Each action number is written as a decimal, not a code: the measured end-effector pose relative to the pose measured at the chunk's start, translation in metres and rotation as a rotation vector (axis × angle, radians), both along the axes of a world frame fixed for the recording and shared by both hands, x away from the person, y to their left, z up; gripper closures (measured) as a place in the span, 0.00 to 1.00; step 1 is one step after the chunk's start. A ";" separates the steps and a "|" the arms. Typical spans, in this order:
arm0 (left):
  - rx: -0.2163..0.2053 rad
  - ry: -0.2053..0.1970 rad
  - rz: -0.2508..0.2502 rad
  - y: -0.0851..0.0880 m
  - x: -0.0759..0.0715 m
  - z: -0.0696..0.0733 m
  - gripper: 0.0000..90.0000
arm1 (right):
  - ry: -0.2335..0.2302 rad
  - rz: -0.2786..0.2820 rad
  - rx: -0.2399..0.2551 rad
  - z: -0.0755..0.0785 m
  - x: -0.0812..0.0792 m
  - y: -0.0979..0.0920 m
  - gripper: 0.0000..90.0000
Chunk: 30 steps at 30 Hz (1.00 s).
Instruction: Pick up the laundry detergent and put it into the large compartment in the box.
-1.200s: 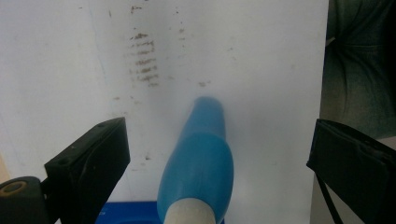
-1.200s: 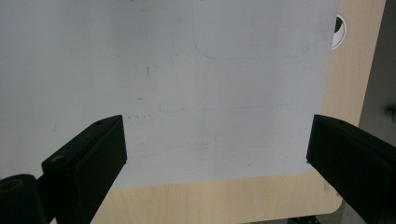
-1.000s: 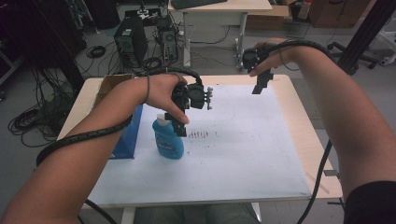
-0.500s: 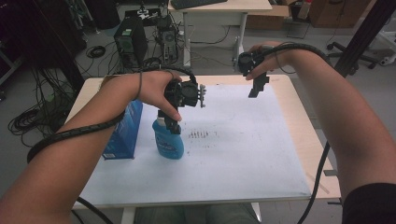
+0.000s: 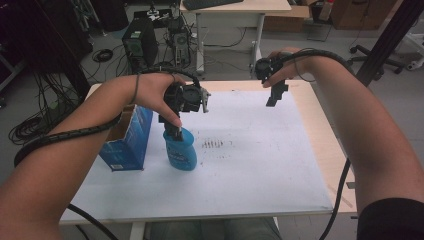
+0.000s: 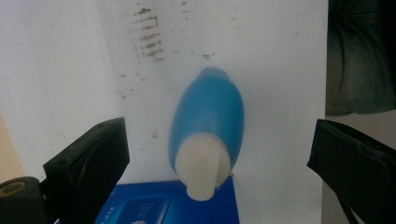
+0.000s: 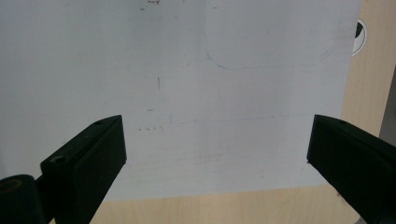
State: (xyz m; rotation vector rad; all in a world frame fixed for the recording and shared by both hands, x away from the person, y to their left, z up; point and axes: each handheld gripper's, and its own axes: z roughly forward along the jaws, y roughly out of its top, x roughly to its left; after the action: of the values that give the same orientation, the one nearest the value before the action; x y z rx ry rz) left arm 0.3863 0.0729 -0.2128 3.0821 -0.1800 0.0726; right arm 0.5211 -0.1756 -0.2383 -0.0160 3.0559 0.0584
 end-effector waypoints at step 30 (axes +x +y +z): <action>-0.013 0.014 -0.129 0.014 0.009 -0.022 0.06 | 0.009 -0.023 -0.009 -0.011 0.004 0.010 0.05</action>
State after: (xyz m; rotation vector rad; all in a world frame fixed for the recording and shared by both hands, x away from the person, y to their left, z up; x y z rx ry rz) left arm 0.3952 0.0868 -0.2351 3.0482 -0.3751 0.0458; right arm 0.5256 -0.1654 -0.2488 0.0194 3.0646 0.0431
